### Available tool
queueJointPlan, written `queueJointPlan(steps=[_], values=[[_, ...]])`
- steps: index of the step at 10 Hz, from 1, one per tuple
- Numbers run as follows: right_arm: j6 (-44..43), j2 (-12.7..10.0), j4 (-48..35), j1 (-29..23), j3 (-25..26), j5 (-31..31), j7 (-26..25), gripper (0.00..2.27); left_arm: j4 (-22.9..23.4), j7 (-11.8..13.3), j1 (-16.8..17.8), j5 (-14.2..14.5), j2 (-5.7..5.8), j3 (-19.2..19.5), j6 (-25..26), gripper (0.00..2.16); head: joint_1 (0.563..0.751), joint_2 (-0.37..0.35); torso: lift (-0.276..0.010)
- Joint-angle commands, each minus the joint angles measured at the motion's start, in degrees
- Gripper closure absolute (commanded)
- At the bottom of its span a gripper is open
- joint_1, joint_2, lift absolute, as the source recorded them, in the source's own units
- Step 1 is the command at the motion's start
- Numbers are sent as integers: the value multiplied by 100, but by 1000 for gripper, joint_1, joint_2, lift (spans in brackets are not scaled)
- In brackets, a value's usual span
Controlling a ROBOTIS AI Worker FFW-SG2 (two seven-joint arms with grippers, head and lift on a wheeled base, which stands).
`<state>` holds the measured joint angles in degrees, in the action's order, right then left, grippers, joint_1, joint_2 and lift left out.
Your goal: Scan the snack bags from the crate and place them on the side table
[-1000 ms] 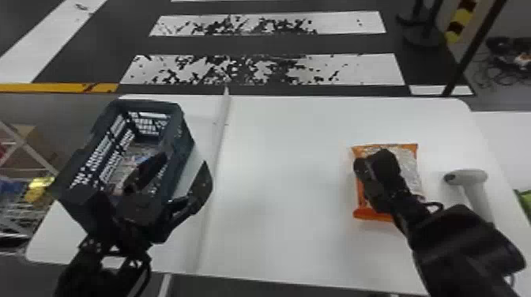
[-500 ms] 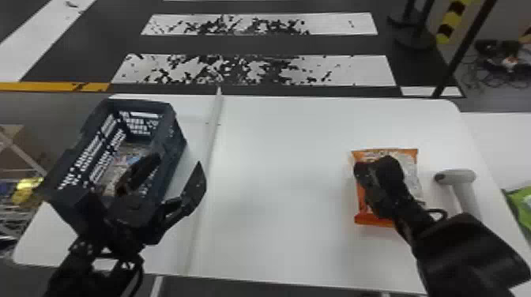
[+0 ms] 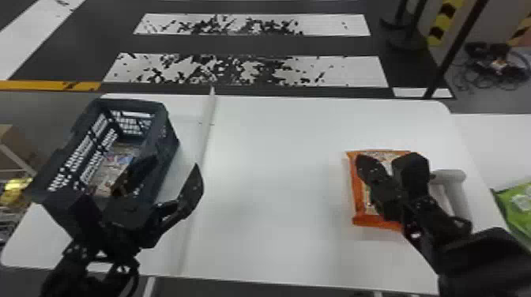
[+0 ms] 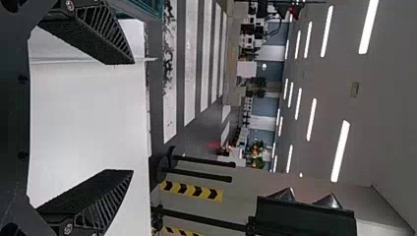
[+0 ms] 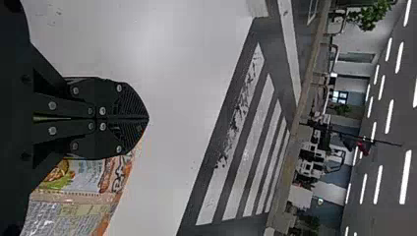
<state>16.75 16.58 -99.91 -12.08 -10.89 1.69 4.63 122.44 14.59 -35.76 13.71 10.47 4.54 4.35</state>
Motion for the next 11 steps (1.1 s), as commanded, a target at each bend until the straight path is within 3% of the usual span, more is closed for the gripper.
queueJointPlan(steps=[1, 2, 3, 6, 9, 11], values=[[254, 47, -890, -453, 421, 367, 125, 805, -1, 0, -10, 0, -1, -15, 0, 87, 695, 34, -81], [254, 47, -1215, -673, 711, 507, 301, 356, -1, 0, -10, 0, -10, -6, -17, 87, 695, 27, -81], [254, 47, -1408, -849, 913, 604, 301, 205, -9, 0, -10, 0, -18, -6, -35, 87, 695, 18, -81], [360, 38, -1725, -1209, 1572, 657, 301, 144, -27, 0, -1, 9, -18, -6, -88, 87, 695, -37, -81], [1502, 47, -1795, -1262, 2082, 657, 363, 144, -159, 0, 61, 114, 17, 47, -211, 87, 695, -106, -81], [1872, 188, -1566, -1156, 2214, 657, 486, 140, -176, 9, 96, 123, 17, 47, -211, 87, 695, -149, -81]])
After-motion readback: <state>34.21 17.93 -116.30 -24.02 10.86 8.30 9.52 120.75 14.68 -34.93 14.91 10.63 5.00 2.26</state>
